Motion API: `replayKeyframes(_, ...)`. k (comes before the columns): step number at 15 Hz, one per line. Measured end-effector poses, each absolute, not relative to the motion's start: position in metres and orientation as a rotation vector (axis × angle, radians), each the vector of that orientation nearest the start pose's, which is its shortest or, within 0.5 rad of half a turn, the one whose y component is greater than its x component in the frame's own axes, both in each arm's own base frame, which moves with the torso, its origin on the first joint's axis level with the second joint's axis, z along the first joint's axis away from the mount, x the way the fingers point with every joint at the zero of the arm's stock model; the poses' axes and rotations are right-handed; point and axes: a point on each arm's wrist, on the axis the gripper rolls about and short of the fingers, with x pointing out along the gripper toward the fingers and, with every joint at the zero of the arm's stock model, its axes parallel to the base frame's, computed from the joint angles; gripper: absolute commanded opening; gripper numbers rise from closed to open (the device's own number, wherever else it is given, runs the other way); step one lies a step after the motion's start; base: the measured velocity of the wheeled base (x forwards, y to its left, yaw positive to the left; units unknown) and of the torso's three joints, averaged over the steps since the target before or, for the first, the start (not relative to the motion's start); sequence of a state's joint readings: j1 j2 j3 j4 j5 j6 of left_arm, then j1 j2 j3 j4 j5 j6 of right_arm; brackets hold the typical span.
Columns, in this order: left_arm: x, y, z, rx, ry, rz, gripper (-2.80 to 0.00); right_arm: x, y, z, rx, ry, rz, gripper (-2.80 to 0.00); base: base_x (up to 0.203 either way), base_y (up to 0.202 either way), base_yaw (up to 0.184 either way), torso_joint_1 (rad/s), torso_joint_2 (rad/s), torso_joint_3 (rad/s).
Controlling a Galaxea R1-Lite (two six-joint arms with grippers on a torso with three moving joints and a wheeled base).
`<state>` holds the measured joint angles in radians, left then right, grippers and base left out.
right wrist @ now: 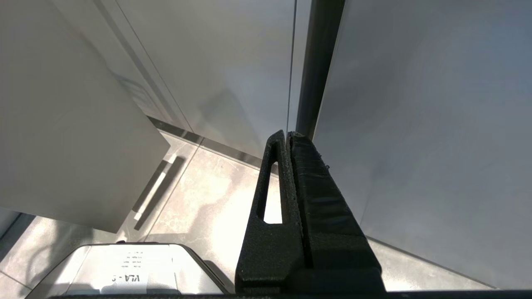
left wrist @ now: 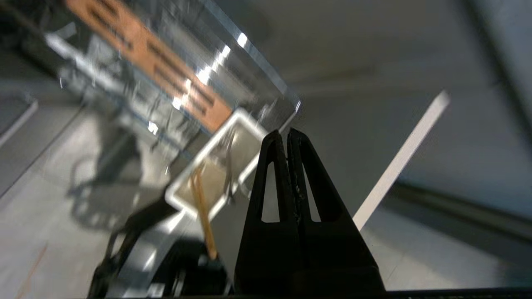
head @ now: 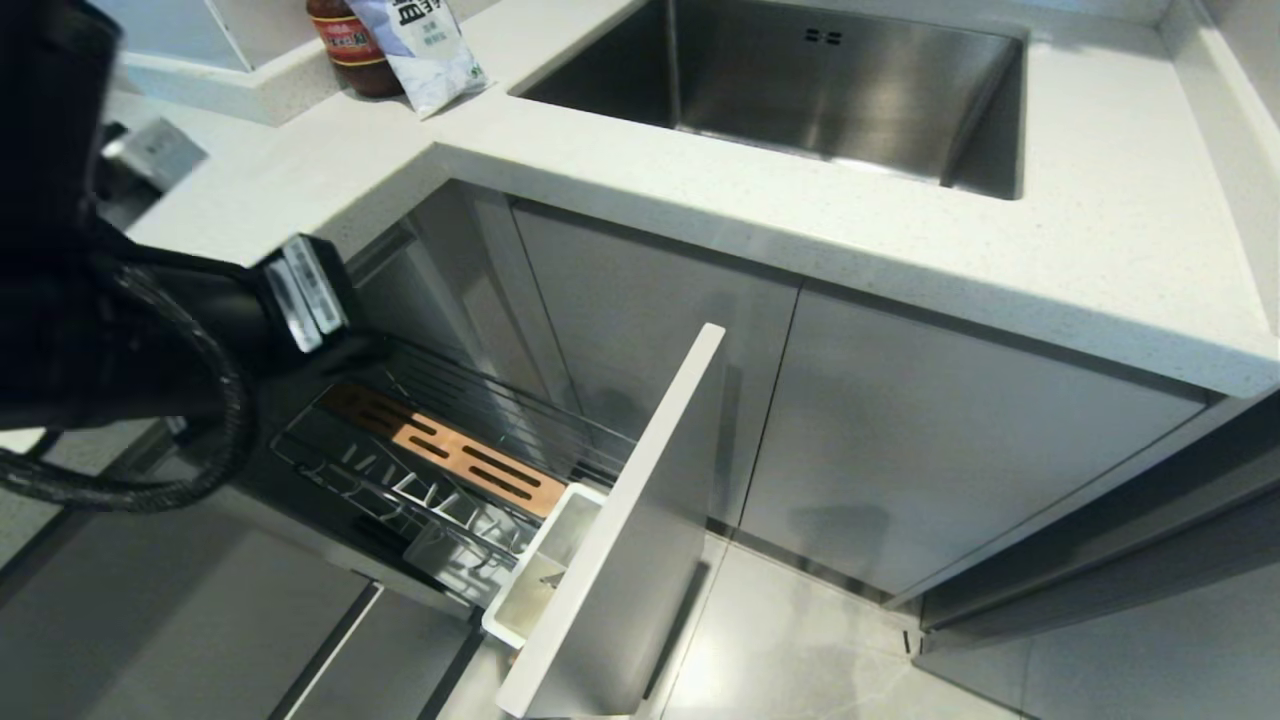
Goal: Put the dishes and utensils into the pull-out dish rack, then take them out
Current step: Take the fork out of the cupboard
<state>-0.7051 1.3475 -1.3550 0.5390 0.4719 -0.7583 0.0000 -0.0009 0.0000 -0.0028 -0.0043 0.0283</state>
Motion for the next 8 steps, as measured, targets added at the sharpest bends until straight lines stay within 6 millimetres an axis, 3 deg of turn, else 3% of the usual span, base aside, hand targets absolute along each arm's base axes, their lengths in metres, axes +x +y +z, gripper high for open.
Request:
replayKeyframes(6, 0.174, -0.149, 0.28, -0.333, 0.857, 0.029, -2.8, -0.023, 0.0, 0.076, 0.028, -0.004, -0.005, -2.8, 0.0, 0.0, 0.0, 0.0, 0.0, 0.0)
replayKeyframes(7, 0.179, -0.154, 0.275, -0.329, 0.883, 0.049, 0.0, -0.023, 0.0, 0.076, 0.028, -0.004, -0.005, -2.8, 0.0, 0.0, 0.0, 0.0, 0.0, 0.0)
replayKeyframes(8, 0.184, -0.158, 0.269, -0.336, 0.911, 0.061, 0.0, -0.023, 0.0, 0.076, 0.028, -0.004, -0.005, -2.8, 0.0, 0.0, 0.0, 0.0, 0.0, 0.0)
